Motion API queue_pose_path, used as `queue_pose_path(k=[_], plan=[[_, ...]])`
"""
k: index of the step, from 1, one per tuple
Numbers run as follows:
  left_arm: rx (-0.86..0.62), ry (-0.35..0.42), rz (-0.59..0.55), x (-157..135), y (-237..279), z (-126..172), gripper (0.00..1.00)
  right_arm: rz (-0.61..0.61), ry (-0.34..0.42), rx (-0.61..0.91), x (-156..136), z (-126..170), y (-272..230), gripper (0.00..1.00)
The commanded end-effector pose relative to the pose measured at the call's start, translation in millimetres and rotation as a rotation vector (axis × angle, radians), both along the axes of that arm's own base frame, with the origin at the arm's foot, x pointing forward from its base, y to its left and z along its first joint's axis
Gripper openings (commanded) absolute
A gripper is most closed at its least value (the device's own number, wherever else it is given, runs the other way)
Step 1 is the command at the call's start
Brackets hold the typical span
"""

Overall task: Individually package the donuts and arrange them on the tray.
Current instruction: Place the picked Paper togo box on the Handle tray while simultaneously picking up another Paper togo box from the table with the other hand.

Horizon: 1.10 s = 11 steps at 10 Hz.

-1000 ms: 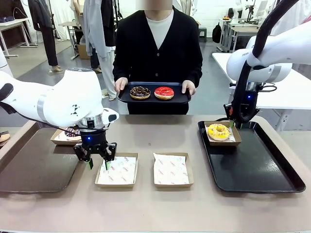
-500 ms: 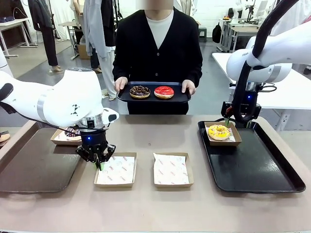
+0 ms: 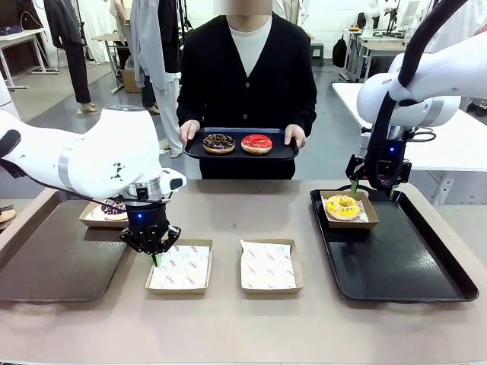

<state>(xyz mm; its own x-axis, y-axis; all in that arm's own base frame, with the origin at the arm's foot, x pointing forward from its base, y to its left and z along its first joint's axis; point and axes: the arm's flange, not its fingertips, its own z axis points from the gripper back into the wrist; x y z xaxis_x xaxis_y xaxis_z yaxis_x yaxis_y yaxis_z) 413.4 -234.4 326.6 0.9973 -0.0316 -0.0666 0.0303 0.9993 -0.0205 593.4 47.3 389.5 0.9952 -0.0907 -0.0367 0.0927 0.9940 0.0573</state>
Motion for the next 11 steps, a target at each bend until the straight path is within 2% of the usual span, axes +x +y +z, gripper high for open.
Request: queue_pose_path(k=[1,3,4,6,9,11], plan=[[0.000,-0.024,0.015,0.8,-3.8,8.2,0.00,0.004,-0.026,0.059,-21.2,17.2,-9.7,1.00],[-0.018,-0.024,-0.006,10.1,0.0,39.3,0.00,0.048,-0.025,0.238,-64.2,57.5,-37.5,1.00],[-0.034,-0.036,-0.007,20.1,3.0,56.3,0.00,0.048,-0.050,0.341,-84.1,78.9,-63.3,1.00],[-0.104,-0.028,-0.021,37.7,4.7,94.2,0.00,-0.002,-0.078,0.521,-121.0,110.2,-117.3,1.00],[-0.108,-0.047,-0.013,63.7,0.9,144.6,0.00,0.004,-0.103,0.869,-167.1,126.8,-191.8,1.00],[-0.107,-0.052,0.002,82.8,-4.3,168.9,0.00,0.013,-0.142,0.988,-199.4,123.0,-227.2,1.00]])
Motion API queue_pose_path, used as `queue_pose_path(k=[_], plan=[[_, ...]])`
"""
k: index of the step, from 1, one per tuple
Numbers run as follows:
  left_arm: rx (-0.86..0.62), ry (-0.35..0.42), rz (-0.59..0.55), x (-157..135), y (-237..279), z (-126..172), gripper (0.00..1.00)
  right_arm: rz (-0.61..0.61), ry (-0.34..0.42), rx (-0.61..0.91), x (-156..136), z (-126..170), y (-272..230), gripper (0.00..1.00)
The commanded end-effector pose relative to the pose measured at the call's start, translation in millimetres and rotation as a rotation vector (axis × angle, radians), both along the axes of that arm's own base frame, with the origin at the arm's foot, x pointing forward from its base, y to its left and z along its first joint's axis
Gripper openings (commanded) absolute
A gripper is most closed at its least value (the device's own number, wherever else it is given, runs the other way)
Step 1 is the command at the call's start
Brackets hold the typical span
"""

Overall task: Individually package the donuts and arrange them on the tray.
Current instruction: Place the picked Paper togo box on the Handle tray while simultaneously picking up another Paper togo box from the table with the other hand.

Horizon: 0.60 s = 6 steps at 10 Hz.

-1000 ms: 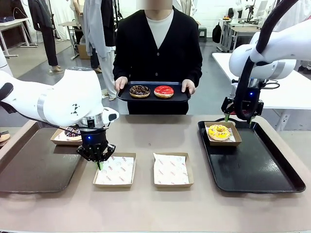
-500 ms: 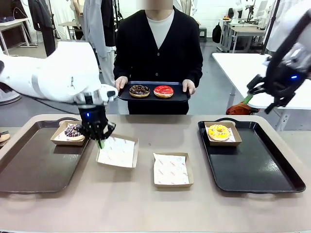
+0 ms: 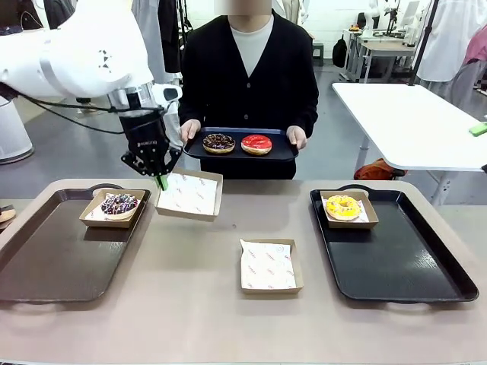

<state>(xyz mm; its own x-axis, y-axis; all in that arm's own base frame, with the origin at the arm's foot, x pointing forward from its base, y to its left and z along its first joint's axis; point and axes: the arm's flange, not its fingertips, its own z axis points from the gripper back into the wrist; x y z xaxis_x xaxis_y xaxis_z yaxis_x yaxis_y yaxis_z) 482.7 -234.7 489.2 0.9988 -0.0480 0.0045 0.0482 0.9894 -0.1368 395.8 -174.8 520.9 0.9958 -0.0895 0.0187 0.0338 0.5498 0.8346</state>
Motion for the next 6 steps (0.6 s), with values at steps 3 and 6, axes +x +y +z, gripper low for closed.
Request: queue_pose_path(k=[3,6], plan=[[0.032,0.015,0.030,37.6,-9.8,24.4,0.00,-0.010,-0.012,0.168,-28.3,-35.8,-39.9,1.00],[0.049,0.035,0.048,57.3,-8.8,23.0,0.00,-0.026,0.027,0.256,-38.0,-76.5,-60.4,1.00]])
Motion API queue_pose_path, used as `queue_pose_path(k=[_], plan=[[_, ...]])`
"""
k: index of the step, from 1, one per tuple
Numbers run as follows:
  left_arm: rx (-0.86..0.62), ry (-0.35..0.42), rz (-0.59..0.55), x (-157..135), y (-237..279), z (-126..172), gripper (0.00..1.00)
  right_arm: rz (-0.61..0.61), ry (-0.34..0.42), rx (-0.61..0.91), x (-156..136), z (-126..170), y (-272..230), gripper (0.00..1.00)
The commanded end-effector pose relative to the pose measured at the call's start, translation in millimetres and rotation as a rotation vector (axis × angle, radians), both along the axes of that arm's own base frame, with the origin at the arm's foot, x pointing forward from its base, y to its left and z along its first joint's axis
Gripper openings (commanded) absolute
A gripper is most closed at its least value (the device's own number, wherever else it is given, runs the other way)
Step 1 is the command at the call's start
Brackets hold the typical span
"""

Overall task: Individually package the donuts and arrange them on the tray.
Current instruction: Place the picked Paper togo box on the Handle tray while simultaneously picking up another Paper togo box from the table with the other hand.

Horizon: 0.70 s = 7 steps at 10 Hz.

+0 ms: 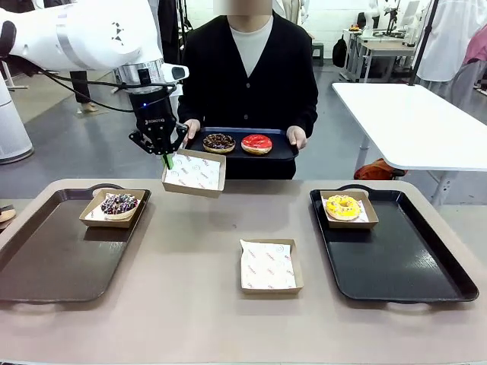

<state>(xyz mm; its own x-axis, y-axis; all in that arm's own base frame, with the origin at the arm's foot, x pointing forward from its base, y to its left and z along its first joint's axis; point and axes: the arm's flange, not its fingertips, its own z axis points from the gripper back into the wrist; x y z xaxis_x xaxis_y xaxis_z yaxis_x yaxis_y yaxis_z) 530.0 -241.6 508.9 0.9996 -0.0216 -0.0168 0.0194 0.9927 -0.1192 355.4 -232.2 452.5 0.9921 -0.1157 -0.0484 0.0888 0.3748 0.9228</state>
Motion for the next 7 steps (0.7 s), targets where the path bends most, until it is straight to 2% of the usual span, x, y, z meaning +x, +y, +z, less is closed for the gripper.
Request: queue_pose_path(k=[1,3,4,7], plan=[[0.032,0.019,0.028,17.0,-1.3,0.9,0.00,-0.001,-0.028,0.078,-0.6,-21.2,-7.0,1.00],[0.038,0.016,0.046,22.0,0.0,-3.8,0.00,-0.003,-0.047,0.105,-3.4,-37.9,-10.9,1.00],[0.002,0.017,0.015,12.7,1.9,-4.7,0.00,-0.007,-0.049,0.124,-6.5,-44.0,-8.7,1.00],[0.002,0.017,0.015,12.7,1.9,-4.7,0.00,-0.006,-0.055,0.153,-1.0,-57.7,-9.6,1.00]])
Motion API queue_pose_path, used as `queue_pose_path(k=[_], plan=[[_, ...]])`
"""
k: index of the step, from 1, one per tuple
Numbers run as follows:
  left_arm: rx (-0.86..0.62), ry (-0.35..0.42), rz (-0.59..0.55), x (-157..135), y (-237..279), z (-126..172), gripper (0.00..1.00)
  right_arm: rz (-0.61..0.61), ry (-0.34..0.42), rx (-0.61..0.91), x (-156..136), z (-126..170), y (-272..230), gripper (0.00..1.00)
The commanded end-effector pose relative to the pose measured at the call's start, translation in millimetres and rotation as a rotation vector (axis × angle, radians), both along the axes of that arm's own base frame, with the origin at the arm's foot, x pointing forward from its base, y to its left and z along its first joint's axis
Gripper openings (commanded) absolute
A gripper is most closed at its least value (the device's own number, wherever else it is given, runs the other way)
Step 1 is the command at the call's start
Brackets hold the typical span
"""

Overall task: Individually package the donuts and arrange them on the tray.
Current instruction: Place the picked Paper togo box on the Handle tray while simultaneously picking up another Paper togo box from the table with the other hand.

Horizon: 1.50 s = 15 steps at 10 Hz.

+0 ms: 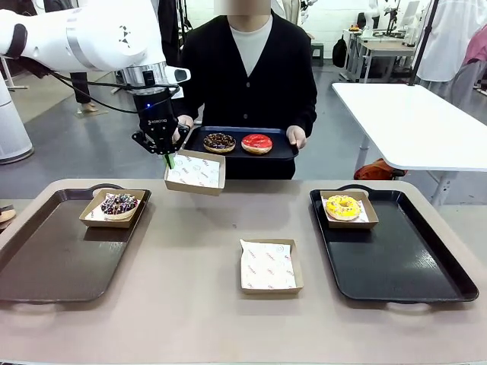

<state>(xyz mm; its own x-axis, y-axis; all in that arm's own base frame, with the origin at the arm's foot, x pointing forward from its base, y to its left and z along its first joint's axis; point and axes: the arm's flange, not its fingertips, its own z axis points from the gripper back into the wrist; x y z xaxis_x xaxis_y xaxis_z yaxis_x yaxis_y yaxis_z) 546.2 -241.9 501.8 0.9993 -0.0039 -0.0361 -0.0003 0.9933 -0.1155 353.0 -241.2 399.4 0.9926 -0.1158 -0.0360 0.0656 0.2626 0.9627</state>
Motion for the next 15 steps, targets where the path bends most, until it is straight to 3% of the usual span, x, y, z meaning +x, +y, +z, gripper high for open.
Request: queue_pose_path(k=[1,4,5,15], plan=[[-0.002,-0.002,-0.003,-3.4,2.1,2.3,0.00,-0.009,-0.015,0.036,1.8,-7.4,-0.9,1.00],[-0.002,-0.002,-0.003,-3.4,2.1,2.3,0.00,-0.069,-0.083,0.030,7.2,-9.4,0.5,1.00],[-0.002,-0.002,-0.003,-3.4,2.1,2.3,0.00,-0.012,-0.004,0.016,3.5,-6.3,-0.3,1.00],[-0.002,-0.002,-0.003,-3.4,2.1,2.3,0.00,-0.012,-0.004,0.016,3.5,-6.3,-0.3,1.00]])
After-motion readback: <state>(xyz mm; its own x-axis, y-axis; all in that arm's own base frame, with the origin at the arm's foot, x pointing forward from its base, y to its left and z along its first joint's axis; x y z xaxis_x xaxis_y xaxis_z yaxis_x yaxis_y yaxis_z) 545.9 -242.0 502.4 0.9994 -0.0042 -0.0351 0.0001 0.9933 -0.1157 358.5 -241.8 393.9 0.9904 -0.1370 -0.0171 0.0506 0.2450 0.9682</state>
